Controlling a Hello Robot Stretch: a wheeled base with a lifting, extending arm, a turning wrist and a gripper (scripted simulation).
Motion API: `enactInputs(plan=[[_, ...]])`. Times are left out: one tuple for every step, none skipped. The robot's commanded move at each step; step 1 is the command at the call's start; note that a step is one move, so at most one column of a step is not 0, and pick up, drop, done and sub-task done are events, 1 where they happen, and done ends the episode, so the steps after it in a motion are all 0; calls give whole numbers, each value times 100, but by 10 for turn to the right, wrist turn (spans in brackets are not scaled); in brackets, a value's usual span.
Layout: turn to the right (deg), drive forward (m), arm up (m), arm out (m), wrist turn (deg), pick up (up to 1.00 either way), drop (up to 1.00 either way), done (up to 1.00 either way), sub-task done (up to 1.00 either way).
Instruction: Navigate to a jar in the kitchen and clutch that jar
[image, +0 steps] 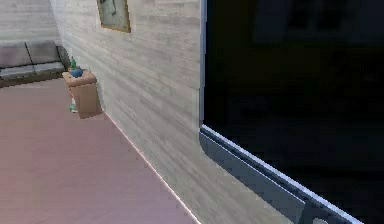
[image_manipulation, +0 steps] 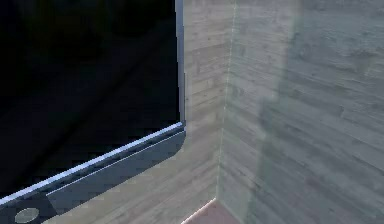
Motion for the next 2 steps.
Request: enactInputs(plan=[[-180,0,0,0,0,0,0,0,0],[0,45,0,0,0,0,0,0,0]])
